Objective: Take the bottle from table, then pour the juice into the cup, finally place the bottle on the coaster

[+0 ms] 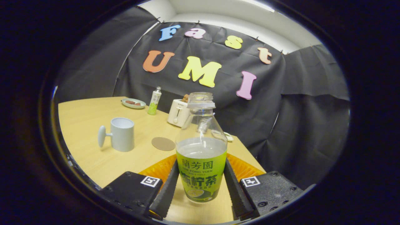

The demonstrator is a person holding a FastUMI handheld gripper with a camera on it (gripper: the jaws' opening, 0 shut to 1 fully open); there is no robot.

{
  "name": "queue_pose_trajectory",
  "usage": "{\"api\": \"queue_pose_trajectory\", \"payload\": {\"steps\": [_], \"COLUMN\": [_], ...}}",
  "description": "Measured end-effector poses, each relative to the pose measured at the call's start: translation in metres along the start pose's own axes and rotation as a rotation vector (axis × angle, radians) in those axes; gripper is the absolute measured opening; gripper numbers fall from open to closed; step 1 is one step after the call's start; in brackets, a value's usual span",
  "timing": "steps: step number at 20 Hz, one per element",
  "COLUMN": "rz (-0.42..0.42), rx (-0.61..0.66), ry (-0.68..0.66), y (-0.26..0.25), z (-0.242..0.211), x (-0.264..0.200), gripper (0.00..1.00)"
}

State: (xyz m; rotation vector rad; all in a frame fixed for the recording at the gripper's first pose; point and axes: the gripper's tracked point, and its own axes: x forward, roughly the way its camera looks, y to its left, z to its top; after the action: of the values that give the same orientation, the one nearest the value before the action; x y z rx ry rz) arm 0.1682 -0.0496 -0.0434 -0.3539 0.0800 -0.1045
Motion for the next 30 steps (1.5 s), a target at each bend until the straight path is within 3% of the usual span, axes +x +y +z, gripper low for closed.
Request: {"api": "queue_pose_trajectory", "payload": {"steps": [4, 11, 21, 30], "rz": [-0.073, -0.198, -0.245, -0.364], "rx": [-0.084, -0.341, -0.731, -0.929], "ry": [0.017, 0.010, -0.035, -0.064], "y": [-0.016, -0.037, -0.001, 0.024], "z": [0.008, 0.036, 0.067, 0.092], "x": [0.003, 0.021, 0.033, 0.037], "gripper": [0.80, 0.81, 0.81, 0.80]}}
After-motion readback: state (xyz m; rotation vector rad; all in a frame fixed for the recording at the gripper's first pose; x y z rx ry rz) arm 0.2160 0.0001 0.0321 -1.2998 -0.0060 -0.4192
